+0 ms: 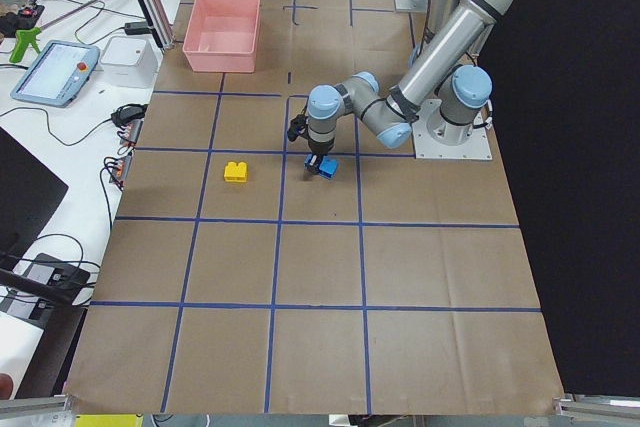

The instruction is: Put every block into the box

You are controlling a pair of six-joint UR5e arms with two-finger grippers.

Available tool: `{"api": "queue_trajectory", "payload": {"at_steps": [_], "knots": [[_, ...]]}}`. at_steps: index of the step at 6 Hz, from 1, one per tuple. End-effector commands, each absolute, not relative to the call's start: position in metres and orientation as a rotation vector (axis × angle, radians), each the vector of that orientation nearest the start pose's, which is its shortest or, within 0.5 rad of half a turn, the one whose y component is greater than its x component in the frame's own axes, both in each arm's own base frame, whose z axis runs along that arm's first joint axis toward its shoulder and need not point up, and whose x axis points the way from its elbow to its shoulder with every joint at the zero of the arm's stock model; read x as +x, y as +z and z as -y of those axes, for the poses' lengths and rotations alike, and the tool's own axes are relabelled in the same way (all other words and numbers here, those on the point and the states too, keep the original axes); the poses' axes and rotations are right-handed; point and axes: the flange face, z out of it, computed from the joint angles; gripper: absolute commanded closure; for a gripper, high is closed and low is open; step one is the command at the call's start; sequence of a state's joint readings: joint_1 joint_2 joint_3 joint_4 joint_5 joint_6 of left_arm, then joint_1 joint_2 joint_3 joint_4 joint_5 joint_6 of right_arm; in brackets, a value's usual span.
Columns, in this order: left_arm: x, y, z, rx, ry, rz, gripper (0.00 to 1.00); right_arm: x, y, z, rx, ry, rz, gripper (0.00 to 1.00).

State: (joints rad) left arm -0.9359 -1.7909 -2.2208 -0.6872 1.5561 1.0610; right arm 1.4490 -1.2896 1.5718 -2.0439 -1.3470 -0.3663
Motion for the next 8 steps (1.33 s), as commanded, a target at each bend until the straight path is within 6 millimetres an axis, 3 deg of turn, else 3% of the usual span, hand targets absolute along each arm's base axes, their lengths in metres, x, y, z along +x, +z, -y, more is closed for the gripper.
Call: {"api": "queue_trajectory", "payload": {"at_steps": [1, 2, 3, 4, 5, 7, 8], "knots": [[0.164, 0.226, 0.454, 0.649, -0.088, -2.989, 0.83, 0.206, 0.365, 0.686, -0.421, -0.387, -2.76, 0.93], [0.173, 0.264, 0.468, 0.623, -0.085, -3.002, 0.83, 0.24, 0.345, 0.718, -0.418, -0.43, -2.716, 0.93], [0.182, 0.309, 0.492, 0.534, -0.046, -3.061, 0.83, 0.28, 0.346, 0.741, -0.444, -0.48, -2.574, 0.92], [0.174, 0.36, 0.524, 0.447, 0.001, -3.108, 0.83, 0.299, 0.339, 0.744, -0.473, -0.482, -2.562, 0.9], [0.15, 0.394, 0.554, 0.346, 0.034, -3.134, 0.83, 0.299, 0.339, 0.742, -0.489, -0.474, -2.561, 0.03], [0.101, 0.426, 0.611, 0.246, 0.004, -3.138, 0.83, 0.298, 0.344, 0.74, -0.493, -0.476, -2.563, 0.0], [0.068, 0.436, 0.641, 0.192, -0.048, -3.182, 0.83, 0.28, 0.345, 0.743, -0.494, -0.489, -2.619, 0.0]]}}
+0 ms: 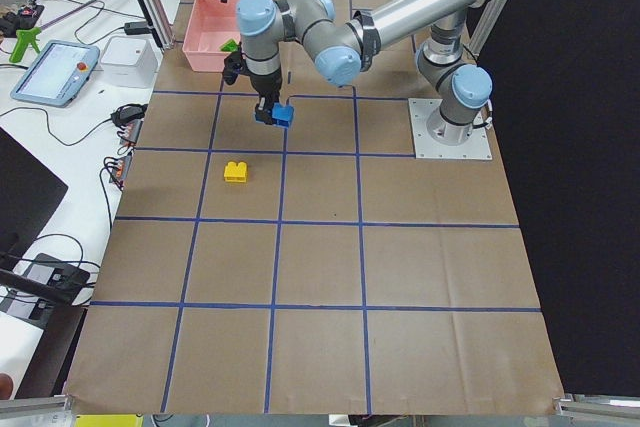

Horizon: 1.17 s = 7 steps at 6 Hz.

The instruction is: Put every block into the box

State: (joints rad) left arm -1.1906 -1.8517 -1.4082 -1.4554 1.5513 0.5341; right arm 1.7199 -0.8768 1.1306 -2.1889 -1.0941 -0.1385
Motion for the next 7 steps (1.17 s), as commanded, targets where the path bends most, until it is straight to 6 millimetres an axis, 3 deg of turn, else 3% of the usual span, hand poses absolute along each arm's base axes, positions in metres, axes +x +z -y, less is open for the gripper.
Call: {"api": "queue_trajectory", "payload": {"at_steps": [1, 3, 4, 5, 6, 7], "knots": [[0.011, 0.451, 0.672, 0.153, -0.07, -3.182, 0.83, 0.222, 0.35, 0.739, -0.571, -0.453, -2.819, 0.0], [-0.111, 0.461, 0.716, 0.022, -0.064, -3.19, 0.83, 0.092, 0.383, 0.673, -0.484, -0.354, -2.938, 0.0], [-0.177, 0.449, 0.73, -0.044, -0.068, -3.193, 0.83, 0.033, 0.371, 0.649, -0.386, -0.273, -3.121, 0.0], [-0.227, 0.436, 0.738, -0.132, -0.072, -3.204, 0.83, -0.004, 0.34, 0.641, -0.283, -0.19, -3.148, 0.0], [-0.272, 0.413, 0.744, -0.145, -0.059, -3.199, 0.83, -0.021, 0.316, 0.643, -0.242, -0.237, -3.164, 0.01], [-0.285, 0.37, 0.761, -0.138, -0.045, -3.2, 0.83, -0.024, 0.275, 0.649, -0.235, -0.269, -3.172, 0.01]]}}
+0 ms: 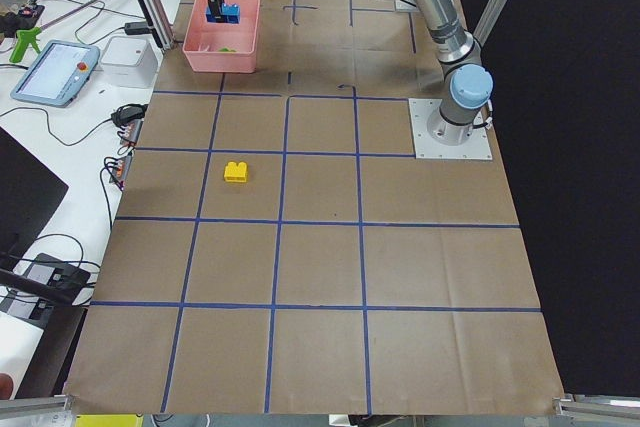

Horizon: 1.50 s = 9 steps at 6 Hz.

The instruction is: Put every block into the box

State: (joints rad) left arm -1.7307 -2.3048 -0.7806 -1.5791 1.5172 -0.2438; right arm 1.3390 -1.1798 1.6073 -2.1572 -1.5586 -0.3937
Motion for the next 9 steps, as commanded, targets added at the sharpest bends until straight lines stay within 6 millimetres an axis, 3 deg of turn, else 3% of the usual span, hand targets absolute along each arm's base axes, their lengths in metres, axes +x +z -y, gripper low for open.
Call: {"api": "queue_trajectory", "payload": {"at_steps": [1, 2, 3, 4, 5, 6, 7, 8, 9], "knots": [[-0.289, 0.333, 0.775, -0.136, -0.05, -3.199, 0.83, -0.025, 0.242, 0.655, -0.203, -0.254, -3.171, 0.02], [-0.29, 0.307, 0.782, -0.134, -0.035, -3.194, 0.83, -0.026, 0.219, 0.657, -0.179, -0.254, -3.171, 0.02], [-0.292, 0.287, 0.787, -0.131, -0.034, -3.194, 0.83, -0.023, 0.199, 0.644, -0.168, -0.199, -3.163, 0.02], [-0.308, 0.275, 0.784, -0.107, -0.025, -3.193, 0.61, -0.021, 0.19, 0.637, -0.159, -0.194, -3.162, 0.02], [-0.317, 0.273, 0.78, -0.141, -0.015, -3.192, 0.08, -0.021, 0.185, 0.636, -0.11, -0.181, -3.159, 0.1], [-0.317, 0.28, 0.78, -0.155, -0.03, -3.195, 0.01, -0.021, 0.184, 0.635, -0.11, -0.176, -3.159, 0.15], [-0.314, 0.306, 0.777, -0.155, -0.072, -3.203, 0.0, -0.021, 0.183, 0.635, -0.107, -0.17, -3.156, 0.42], [-0.308, 0.356, 0.765, -0.151, -0.146, -3.208, 0.0, -0.02, 0.185, 0.634, -0.11, -0.167, -3.15, 0.74], [-0.293, 0.403, 0.747, -0.151, -0.146, -3.207, 0.0, -0.02, 0.187, 0.635, -0.117, -0.169, -3.15, 0.91]]}}
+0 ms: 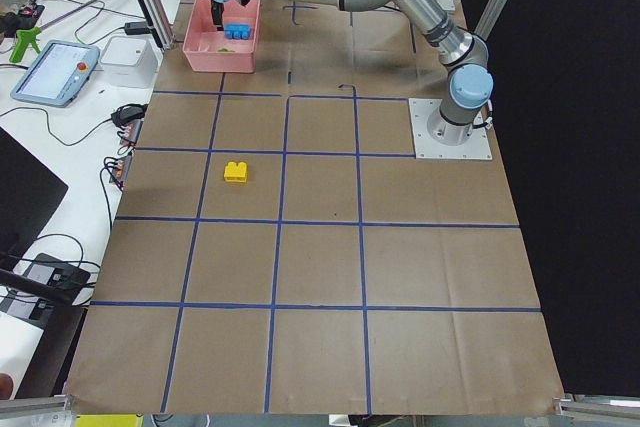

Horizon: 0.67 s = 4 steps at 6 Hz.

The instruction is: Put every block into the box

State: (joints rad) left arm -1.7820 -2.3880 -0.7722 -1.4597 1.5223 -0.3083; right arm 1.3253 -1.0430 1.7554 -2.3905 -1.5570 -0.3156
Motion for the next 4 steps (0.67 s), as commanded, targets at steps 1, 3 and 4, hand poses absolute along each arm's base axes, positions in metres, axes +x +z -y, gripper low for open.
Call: {"api": "queue_trajectory", "payload": {"at_steps": [1, 3, 4], "knots": [[-0.253, 0.44, 0.736, -0.108, -0.127, -3.199, 0.0, -0.02, 0.19, 0.637, -0.118, -0.18, -3.148, 0.95], [-0.11, 0.466, 0.735, -0.015, -0.103, -3.187, 0.0, -0.022, 0.232, 0.642, -0.131, -0.286, -3.163, 0.96], [-0.03, 0.467, 0.729, 0.035, -0.085, -3.18, 0.0, -0.023, 0.281, 0.646, -0.131, -0.354, -3.173, 0.96]]}}
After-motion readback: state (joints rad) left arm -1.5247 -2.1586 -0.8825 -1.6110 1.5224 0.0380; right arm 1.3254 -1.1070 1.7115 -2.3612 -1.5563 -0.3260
